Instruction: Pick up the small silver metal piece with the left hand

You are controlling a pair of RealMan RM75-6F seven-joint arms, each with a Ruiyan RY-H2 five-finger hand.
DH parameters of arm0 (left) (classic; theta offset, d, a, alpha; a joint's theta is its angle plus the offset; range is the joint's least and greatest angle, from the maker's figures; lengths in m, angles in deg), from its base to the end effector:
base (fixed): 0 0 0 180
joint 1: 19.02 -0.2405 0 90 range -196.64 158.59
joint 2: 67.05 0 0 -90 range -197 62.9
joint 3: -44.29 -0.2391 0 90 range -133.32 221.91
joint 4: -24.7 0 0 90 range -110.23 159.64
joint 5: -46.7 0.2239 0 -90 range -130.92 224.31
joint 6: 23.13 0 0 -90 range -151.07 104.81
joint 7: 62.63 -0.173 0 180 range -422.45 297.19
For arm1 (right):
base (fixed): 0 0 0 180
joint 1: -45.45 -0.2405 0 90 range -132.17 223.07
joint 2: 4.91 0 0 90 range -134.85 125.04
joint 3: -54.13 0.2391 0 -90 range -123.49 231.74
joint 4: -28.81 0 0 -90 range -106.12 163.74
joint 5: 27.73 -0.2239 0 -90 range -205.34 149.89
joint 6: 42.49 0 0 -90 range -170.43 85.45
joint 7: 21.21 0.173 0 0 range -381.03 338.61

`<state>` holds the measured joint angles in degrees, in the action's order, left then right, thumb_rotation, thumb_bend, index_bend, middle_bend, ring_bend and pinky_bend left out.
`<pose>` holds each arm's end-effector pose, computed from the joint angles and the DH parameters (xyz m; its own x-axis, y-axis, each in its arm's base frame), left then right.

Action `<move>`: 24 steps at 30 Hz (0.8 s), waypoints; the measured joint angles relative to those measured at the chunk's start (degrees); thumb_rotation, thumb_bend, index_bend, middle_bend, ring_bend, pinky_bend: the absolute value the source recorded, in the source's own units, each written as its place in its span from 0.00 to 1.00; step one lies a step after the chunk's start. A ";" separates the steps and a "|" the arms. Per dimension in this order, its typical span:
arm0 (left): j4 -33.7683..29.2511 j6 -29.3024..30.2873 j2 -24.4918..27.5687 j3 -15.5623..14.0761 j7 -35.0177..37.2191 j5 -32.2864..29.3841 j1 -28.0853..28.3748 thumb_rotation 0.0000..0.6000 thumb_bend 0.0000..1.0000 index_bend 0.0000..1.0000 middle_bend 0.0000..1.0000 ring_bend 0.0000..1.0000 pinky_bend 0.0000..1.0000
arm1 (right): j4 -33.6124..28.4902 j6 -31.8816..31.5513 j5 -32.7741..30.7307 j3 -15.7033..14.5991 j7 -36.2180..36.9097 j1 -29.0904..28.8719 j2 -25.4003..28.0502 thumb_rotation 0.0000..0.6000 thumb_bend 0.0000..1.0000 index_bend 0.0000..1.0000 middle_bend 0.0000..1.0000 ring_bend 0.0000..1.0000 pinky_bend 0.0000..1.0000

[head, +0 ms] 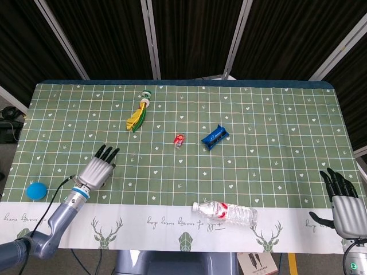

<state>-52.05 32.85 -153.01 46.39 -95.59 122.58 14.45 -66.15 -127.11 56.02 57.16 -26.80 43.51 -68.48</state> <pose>-0.2232 0.3275 -0.0332 0.8150 0.1400 0.5623 0.5584 -0.4494 -0.6973 -0.3089 -0.1943 0.1387 0.4466 -0.0355 0.8940 -0.8913 0.0696 0.4480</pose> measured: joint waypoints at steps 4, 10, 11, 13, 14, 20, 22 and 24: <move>-2.60 1.18 1.29 1.14 0.11 -0.05 0.38 1.00 0.37 0.60 0.00 0.00 0.00 | -0.01 -0.09 0.08 -0.02 0.05 0.04 0.01 1.00 0.06 0.07 0.00 0.00 0.12; -5.84 2.87 2.15 3.32 0.50 -1.05 0.95 1.00 0.37 0.60 0.00 0.00 0.00 | 0.02 0.00 -0.05 0.03 0.23 0.03 0.04 1.00 0.06 0.07 0.00 0.00 0.12; -6.17 3.03 2.14 3.69 0.63 -1.36 1.05 1.00 0.37 0.60 0.00 0.00 0.00 | 0.02 0.04 -0.07 0.04 0.28 0.01 0.05 1.00 0.06 0.07 0.00 0.00 0.12; -6.79 3.24 2.01 4.64 0.95 -2.22 1.37 1.00 0.37 0.60 0.00 0.00 0.00 | 0.03 0.15 -0.09 0.02 0.32 -0.02 0.06 1.00 0.06 0.07 0.00 0.00 0.12; -6.98 3.28 1.92 5.03 0.93 -2.63 1.60 1.00 0.37 0.61 0.00 0.00 0.00 | 0.04 0.16 -0.10 0.03 0.34 -0.03 0.07 1.00 0.06 0.07 0.00 0.00 0.12; -7.40 3.25 1.07 6.63 -0.60 -4.17 3.47 1.00 0.37 0.61 0.00 0.00 0.00 | 0.09 0.27 -0.21 0.09 0.51 -0.08 0.11 1.00 0.06 0.07 0.00 0.00 0.12; -7.31 3.16 0.77 6.95 -1.02 -4.60 3.97 1.00 0.37 0.61 0.00 0.00 0.00 | 0.07 0.33 -0.25 0.08 0.58 -0.09 0.12 1.00 0.06 0.07 0.00 0.00 0.12; -7.12 3.09 0.56 7.18 -1.38 -4.91 4.39 1.00 0.37 0.61 0.00 0.00 0.00 | 0.04 0.36 -0.26 0.09 0.61 -0.11 0.14 1.00 0.06 0.07 0.00 0.00 0.12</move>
<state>-59.17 35.93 -152.44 53.57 -96.98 117.67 18.84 -66.11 -126.75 55.76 57.25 -26.19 43.41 -68.34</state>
